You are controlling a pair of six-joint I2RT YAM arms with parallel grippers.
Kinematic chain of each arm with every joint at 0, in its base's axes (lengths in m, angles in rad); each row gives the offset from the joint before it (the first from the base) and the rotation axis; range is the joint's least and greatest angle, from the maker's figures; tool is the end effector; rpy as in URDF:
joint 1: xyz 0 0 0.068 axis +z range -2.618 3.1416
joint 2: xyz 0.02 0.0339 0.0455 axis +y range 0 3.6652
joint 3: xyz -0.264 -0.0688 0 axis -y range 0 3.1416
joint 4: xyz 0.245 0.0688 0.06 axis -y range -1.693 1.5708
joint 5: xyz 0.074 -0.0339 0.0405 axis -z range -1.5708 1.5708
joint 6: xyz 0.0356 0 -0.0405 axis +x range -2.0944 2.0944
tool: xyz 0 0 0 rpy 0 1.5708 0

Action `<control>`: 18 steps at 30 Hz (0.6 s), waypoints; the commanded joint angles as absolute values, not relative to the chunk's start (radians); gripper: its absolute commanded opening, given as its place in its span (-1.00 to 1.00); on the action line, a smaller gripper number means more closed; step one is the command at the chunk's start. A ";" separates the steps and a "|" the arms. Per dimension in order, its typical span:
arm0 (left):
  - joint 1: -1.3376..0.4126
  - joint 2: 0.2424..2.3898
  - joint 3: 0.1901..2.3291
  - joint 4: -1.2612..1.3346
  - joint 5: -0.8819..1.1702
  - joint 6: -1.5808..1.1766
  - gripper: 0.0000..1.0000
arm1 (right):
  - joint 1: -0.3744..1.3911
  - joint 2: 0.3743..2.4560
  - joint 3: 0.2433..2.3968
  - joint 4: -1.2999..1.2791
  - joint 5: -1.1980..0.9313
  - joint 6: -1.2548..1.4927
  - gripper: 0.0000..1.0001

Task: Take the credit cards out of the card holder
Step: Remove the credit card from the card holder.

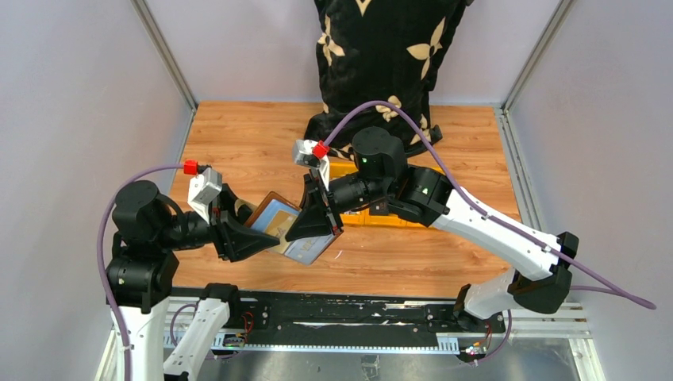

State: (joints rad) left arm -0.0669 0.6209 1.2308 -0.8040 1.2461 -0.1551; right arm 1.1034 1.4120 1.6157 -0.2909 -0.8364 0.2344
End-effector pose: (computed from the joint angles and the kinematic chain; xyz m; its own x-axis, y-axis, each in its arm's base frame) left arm 0.0531 -0.0374 0.4401 -0.3368 -0.0268 -0.9412 0.9081 0.2551 -0.3322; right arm 0.1132 0.2829 0.4740 -0.2545 -0.1588 -0.9539 -0.8968 -0.3303 0.2943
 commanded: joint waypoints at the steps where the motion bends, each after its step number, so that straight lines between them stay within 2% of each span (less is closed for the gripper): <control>1: -0.064 0.638 1.220 -0.830 1.277 -0.141 0.16 | 1.103 1.424 1.674 -0.369 -0.902 0.189 -1.00; 14: -0.064 0.697 1.221 -0.837 1.314 -0.167 0.02 | 1.127 1.488 1.759 -0.472 -0.911 0.125 -1.00; 15: -0.063 0.700 1.224 -0.838 1.316 -0.167 -0.06 | 1.127 1.492 1.764 -0.481 -0.910 0.120 -1.00; 18: -0.063 0.707 1.232 -0.836 1.318 -0.168 -0.56 | 1.127 1.498 1.768 -0.490 -0.910 0.112 -1.00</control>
State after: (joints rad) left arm -0.0677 0.6872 1.2247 -0.8295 1.3151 -0.1715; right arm 1.1042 1.4902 1.7309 -0.4477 -0.8555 0.1356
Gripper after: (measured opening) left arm 0.330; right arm 0.037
